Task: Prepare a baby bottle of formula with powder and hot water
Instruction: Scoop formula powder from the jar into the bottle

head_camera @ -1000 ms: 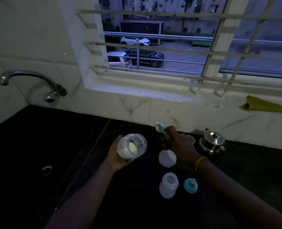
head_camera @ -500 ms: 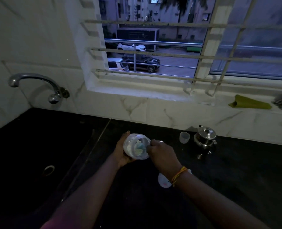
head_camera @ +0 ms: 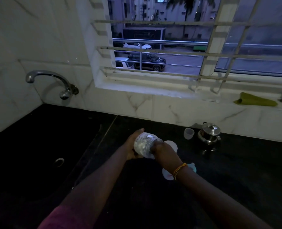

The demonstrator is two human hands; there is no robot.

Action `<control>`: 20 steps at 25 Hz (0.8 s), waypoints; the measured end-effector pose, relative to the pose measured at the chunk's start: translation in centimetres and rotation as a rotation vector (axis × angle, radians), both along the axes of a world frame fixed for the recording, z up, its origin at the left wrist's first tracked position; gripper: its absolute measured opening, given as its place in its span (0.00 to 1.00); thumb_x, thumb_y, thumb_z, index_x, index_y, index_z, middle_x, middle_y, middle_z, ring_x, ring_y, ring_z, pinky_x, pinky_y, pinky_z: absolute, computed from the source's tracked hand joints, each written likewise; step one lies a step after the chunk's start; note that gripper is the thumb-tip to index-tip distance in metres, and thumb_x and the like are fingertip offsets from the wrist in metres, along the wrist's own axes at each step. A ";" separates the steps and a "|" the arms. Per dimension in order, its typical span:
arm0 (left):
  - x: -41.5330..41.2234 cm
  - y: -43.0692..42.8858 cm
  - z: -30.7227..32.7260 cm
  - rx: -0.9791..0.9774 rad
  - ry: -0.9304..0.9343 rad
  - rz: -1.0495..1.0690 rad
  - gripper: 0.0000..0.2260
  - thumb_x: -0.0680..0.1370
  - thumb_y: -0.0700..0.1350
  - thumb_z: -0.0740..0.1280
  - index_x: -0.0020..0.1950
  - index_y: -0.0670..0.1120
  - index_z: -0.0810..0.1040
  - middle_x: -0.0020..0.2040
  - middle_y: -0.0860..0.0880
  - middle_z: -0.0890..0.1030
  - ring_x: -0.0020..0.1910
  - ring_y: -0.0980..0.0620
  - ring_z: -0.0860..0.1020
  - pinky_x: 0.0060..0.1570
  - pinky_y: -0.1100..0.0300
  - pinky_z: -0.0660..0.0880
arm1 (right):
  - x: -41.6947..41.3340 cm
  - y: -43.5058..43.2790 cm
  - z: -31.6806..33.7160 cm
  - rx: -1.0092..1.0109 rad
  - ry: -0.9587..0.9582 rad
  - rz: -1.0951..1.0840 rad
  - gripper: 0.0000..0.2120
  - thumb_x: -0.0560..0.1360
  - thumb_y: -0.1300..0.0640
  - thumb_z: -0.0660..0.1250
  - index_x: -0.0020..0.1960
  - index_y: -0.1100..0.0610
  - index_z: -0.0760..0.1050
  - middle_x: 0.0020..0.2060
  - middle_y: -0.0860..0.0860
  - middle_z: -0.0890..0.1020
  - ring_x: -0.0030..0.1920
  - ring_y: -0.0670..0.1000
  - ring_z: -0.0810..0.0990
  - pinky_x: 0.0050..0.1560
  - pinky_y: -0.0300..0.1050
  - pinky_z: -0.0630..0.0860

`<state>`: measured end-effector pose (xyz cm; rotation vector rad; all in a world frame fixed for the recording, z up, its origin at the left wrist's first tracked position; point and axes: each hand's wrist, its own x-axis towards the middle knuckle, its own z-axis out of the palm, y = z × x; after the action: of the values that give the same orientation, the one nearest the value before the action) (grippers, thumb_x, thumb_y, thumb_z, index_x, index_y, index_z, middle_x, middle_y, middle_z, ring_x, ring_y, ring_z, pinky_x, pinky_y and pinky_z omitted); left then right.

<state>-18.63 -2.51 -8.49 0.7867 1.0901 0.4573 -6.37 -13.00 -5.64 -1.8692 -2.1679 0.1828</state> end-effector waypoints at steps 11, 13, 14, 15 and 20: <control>0.5 -1.3 1.8 0.027 0.213 -0.076 0.26 0.69 0.67 0.64 0.53 0.48 0.80 0.45 0.46 0.84 0.44 0.47 0.81 0.38 0.58 0.75 | -0.6 -1.7 1.6 -0.137 0.335 -0.261 0.08 0.74 0.65 0.62 0.46 0.66 0.79 0.47 0.63 0.81 0.51 0.60 0.78 0.54 0.47 0.70; 0.6 -1.6 1.7 0.021 0.243 -0.056 0.27 0.68 0.67 0.66 0.54 0.48 0.80 0.46 0.45 0.84 0.44 0.47 0.82 0.37 0.57 0.76 | 0.0 -1.8 2.0 -0.203 0.507 -0.358 0.09 0.71 0.65 0.65 0.33 0.59 0.75 0.34 0.57 0.79 0.39 0.56 0.78 0.43 0.45 0.72; 0.7 -1.7 1.6 0.021 0.251 -0.042 0.28 0.67 0.67 0.66 0.54 0.48 0.80 0.48 0.45 0.84 0.45 0.46 0.82 0.38 0.57 0.76 | 0.2 -1.8 2.0 -0.252 0.646 -0.426 0.11 0.70 0.65 0.65 0.30 0.56 0.73 0.29 0.53 0.76 0.32 0.51 0.76 0.37 0.43 0.71; 0.7 -1.7 1.5 0.023 0.257 -0.028 0.28 0.66 0.67 0.66 0.55 0.48 0.80 0.49 0.44 0.84 0.46 0.45 0.82 0.38 0.56 0.76 | 0.5 -1.8 2.0 -0.301 0.769 -0.492 0.11 0.69 0.66 0.66 0.30 0.55 0.73 0.27 0.51 0.74 0.28 0.48 0.73 0.31 0.40 0.70; 0.6 -2.0 1.4 -0.033 0.125 0.027 0.27 0.69 0.65 0.65 0.56 0.46 0.79 0.52 0.43 0.83 0.49 0.44 0.81 0.38 0.55 0.77 | 1.9 -2.4 2.2 -0.268 1.071 -0.565 0.06 0.67 0.69 0.68 0.43 0.71 0.77 0.30 0.58 0.77 0.25 0.47 0.73 0.23 0.34 0.68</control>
<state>-17.99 -4.51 -7.06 0.7806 1.2228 0.4162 -4.44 -15.42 -3.42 -1.7754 -0.9066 1.0848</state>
